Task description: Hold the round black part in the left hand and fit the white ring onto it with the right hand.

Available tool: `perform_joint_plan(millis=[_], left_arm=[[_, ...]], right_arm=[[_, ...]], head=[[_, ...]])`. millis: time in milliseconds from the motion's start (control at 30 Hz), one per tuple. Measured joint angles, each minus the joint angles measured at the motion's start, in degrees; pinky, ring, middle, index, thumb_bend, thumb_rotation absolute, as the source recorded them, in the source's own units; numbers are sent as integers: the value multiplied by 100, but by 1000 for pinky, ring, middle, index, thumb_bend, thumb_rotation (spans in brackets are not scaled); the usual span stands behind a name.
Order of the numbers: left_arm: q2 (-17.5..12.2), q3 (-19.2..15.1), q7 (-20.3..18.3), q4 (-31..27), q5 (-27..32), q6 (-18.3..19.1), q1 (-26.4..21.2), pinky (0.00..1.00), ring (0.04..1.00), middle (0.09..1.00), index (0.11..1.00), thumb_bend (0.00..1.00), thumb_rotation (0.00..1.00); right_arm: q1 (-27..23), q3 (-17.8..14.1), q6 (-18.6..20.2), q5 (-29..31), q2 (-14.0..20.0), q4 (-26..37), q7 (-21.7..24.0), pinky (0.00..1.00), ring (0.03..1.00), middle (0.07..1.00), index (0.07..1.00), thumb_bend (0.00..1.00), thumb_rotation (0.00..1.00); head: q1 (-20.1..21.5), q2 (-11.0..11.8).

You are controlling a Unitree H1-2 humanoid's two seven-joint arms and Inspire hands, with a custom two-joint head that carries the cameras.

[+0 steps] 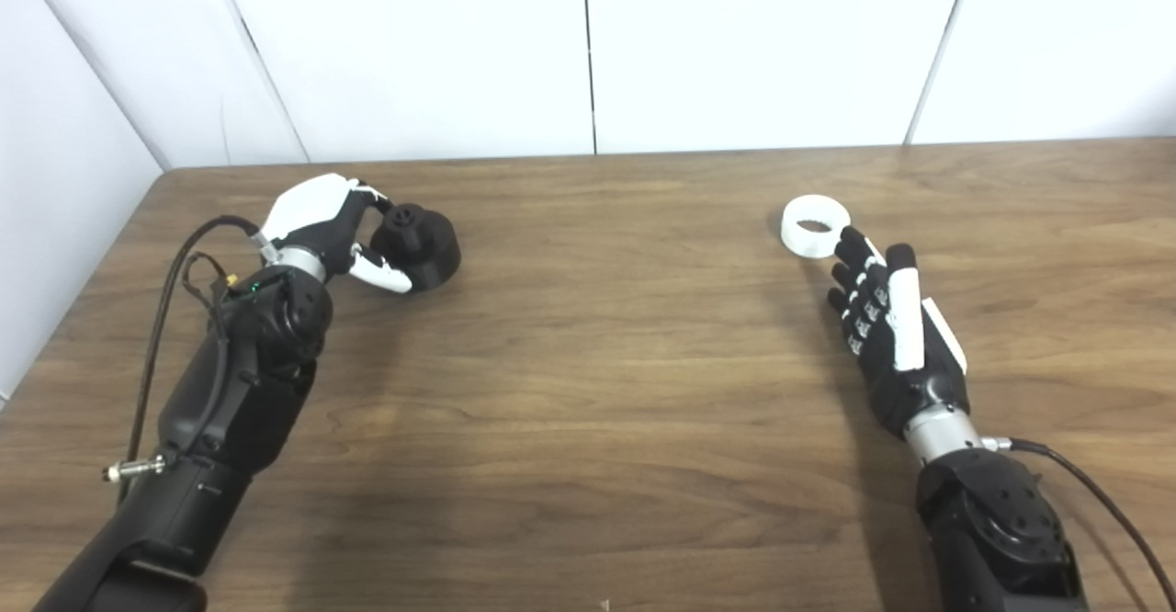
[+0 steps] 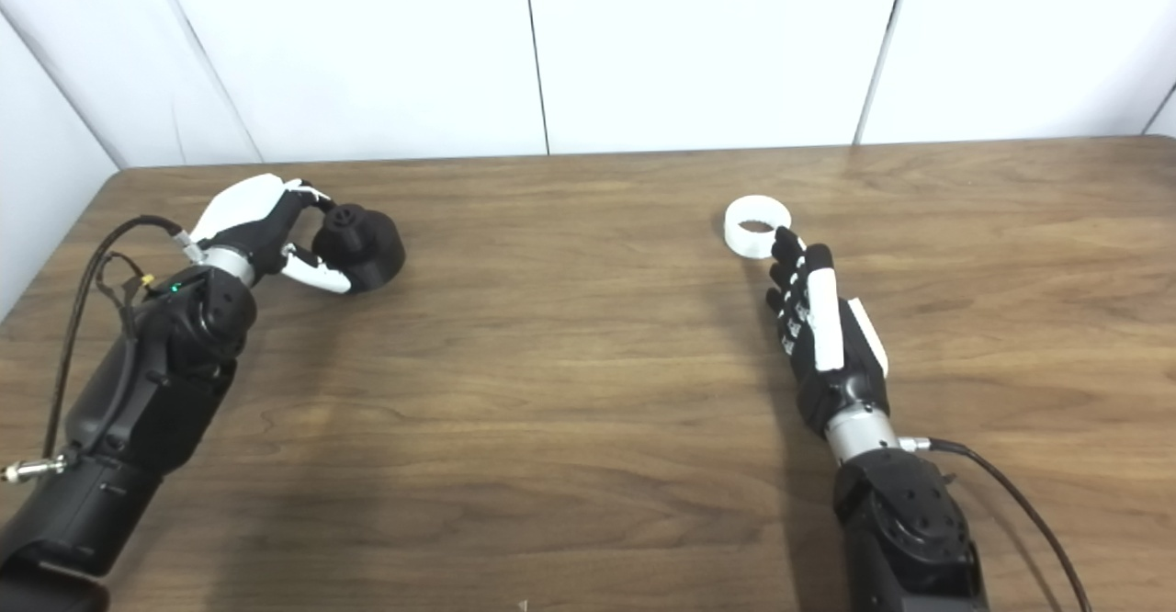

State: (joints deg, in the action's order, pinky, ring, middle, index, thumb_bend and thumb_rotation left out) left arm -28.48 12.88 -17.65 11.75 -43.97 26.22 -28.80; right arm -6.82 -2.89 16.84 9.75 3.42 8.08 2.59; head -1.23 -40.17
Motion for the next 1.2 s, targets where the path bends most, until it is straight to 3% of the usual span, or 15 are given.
perform_joint_plan(millis=[1200], left_arm=[[-7, 130, 157, -130, 174, -103, 76, 1000, 1000, 961, 726, 860, 188]], right_arm=[[-8, 2, 45, 6, 67, 20, 44, 1000, 1000, 987, 982, 734, 1000]], head=[[35, -53]])
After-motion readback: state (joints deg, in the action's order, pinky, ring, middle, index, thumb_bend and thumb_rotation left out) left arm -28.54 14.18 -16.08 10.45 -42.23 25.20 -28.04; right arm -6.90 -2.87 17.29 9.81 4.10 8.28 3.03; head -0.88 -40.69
